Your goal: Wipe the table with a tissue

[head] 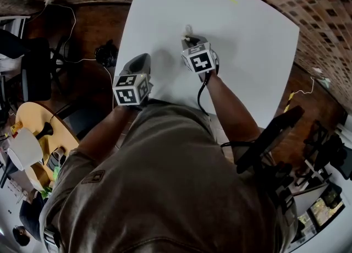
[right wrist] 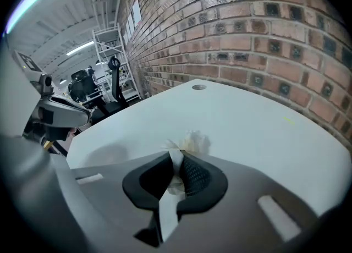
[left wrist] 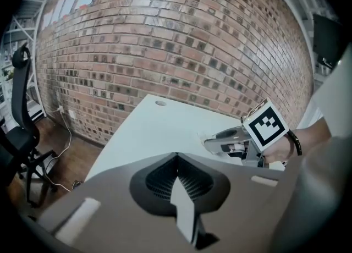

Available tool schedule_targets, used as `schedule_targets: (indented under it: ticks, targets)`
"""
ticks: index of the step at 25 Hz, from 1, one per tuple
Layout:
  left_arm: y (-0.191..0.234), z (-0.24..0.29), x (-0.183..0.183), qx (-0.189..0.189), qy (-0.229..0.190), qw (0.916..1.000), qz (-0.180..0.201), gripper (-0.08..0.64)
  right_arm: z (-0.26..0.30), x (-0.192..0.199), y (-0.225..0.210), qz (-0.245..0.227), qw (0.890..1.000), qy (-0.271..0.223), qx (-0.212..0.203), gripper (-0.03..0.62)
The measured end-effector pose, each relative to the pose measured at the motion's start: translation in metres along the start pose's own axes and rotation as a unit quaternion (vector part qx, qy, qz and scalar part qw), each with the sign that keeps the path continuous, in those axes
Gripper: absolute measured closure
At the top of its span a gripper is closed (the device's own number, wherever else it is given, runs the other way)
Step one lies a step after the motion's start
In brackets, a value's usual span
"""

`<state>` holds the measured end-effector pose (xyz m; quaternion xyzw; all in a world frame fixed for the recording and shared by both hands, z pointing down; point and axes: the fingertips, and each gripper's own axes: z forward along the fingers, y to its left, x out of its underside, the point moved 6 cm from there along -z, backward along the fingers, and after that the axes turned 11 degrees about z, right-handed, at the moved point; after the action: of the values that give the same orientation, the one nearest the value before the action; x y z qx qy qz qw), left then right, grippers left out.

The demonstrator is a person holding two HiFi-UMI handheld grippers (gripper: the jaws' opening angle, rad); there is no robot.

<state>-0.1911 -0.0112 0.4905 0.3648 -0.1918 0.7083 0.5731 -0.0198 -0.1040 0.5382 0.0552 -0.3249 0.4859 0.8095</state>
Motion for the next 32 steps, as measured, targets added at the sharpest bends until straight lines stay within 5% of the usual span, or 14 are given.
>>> schedule_targets:
  ticks: [15,32]
  targets:
    - [-0.009,0.009,-0.006,0.014,-0.003,0.9999,0.006,0.558,-0.013,0.000,-0.044,0.018,0.998,-0.012,0.057,0.545]
    - [-0.005,0.013,-0.009,0.016,-0.006,0.9999,0.003,0.558,-0.010,0.000,-0.046,0.024,0.998,0.000,0.056,0.554]
